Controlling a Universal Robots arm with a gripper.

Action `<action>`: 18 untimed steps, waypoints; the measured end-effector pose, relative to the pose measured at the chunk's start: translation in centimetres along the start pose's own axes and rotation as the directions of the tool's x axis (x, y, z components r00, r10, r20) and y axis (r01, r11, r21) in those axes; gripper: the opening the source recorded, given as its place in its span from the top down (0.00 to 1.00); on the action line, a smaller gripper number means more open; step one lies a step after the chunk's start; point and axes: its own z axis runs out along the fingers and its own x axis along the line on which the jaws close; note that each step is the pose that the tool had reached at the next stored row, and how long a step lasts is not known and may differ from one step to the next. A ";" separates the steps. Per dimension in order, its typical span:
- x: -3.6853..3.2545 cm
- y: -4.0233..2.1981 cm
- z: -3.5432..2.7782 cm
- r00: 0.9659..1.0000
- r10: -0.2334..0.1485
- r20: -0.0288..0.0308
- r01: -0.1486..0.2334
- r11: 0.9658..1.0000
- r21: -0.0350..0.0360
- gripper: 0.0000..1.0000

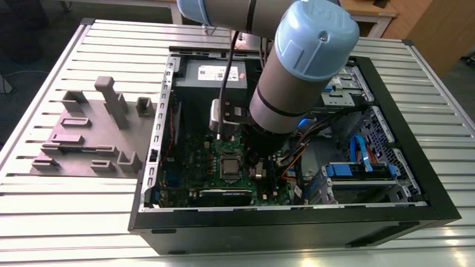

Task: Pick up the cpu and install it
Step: 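Install the first cpu locking lever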

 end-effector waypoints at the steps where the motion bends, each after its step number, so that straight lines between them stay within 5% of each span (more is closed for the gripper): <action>1: 0.02 -0.02 0.13 1.000 -0.001 0.000 0.001 1.000 0.000 0.89; 6: 0.10 -0.12 0.86 1.000 -0.009 -0.002 0.009 1.000 0.000 0.89; 18: 0.52 -0.17 1.18 1.000 -0.029 -0.008 0.029 1.000 -0.001 0.89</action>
